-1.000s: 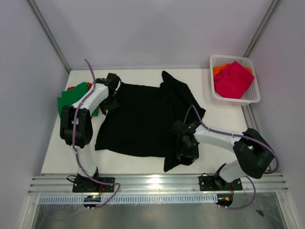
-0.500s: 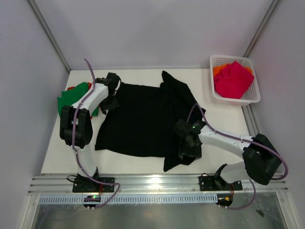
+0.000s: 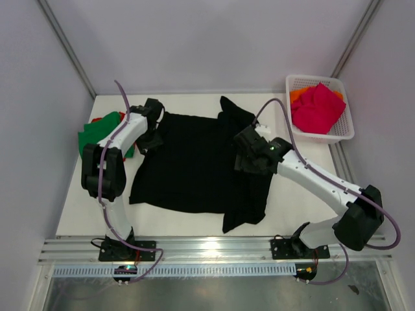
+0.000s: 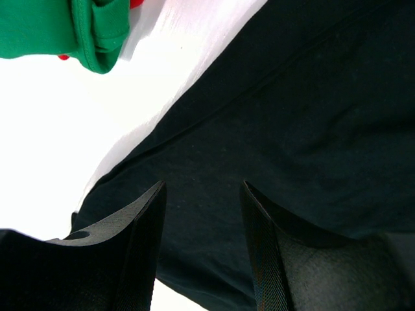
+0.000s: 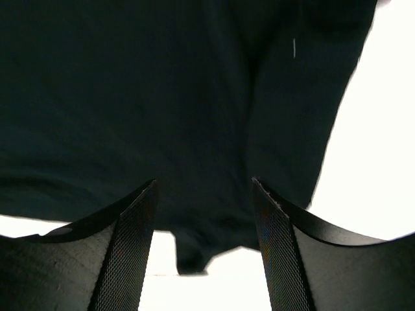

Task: Fold and stack the t-shirts
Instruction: Flatten out the tshirt

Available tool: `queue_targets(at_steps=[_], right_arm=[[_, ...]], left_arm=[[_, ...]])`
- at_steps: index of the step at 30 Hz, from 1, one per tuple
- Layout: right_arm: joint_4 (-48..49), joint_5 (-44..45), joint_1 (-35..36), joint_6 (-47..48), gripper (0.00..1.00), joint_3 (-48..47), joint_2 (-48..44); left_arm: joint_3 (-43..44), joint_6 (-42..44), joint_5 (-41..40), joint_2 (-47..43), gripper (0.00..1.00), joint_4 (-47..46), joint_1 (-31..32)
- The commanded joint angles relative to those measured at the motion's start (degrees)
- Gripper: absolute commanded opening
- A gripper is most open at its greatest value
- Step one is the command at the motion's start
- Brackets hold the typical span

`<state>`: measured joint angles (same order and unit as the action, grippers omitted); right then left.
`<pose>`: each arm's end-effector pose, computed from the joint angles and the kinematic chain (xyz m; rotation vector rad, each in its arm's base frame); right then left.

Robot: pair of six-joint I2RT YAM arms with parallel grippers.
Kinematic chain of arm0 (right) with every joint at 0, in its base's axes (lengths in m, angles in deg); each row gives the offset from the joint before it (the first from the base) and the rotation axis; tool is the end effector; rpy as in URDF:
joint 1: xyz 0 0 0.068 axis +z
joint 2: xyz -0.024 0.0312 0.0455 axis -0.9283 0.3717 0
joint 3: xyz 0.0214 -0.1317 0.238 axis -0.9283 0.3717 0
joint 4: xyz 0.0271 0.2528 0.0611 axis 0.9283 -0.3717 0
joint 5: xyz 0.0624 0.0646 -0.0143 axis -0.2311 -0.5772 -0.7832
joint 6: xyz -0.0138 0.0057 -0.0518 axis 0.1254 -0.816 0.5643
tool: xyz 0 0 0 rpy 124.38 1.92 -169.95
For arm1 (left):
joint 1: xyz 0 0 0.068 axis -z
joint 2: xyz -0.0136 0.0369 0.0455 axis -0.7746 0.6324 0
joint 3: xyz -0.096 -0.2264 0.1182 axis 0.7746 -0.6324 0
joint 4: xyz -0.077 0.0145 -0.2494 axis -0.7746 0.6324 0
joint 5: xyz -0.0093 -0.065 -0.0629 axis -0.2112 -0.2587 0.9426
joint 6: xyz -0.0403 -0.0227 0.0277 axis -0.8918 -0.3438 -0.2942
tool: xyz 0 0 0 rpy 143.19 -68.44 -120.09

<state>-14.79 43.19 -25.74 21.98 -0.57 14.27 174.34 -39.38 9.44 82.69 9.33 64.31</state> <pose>0.2013 0.1688 0.2745 0.1977 2.6272 0.0770 0.3718 -0.0777 0.2270 -0.7608 2.6881 0.2696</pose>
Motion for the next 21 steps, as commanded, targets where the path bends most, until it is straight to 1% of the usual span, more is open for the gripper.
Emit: queue_targets(at_steps=[1,4,7,9,12,16,21], right_arm=[[2.95,6.69,-4.53,6.64,0.64,-6.54,2.86],[4.62,2.21,-9.54,8.15,0.64,-8.22,7.08],[7.87,1.58,-11.58,10.08,0.64,-8.57,10.42],[8.49,1.23,-12.37,10.79,0.64,-10.32,13.74],[6.83,1.23,-13.43,10.79,0.64,-14.53,18.49],[5.68,-0.17,-14.05,10.26,0.63,-18.94,22.98],[6.74,-2.37,-14.05,10.26,0.63,-20.88,24.92]], left_arm=[[-0.84,-1.12,1.05,-3.12,0.52,-1.09,0.17],[-1.89,-1.47,1.49,-3.12,0.52,-1.62,0.17],[-2.77,-2.17,2.54,-2.95,0.51,-2.32,0.35],[-3.12,-2.61,2.64,-2.60,0.51,-2.41,0.78],[-3.30,-3.23,3.07,-2.51,0.51,-2.85,1.75],[-2.69,-3.49,2.99,-2.16,0.51,-2.76,2.63],[-2.16,-3.58,2.29,-2.33,0.51,-2.76,2.63]])
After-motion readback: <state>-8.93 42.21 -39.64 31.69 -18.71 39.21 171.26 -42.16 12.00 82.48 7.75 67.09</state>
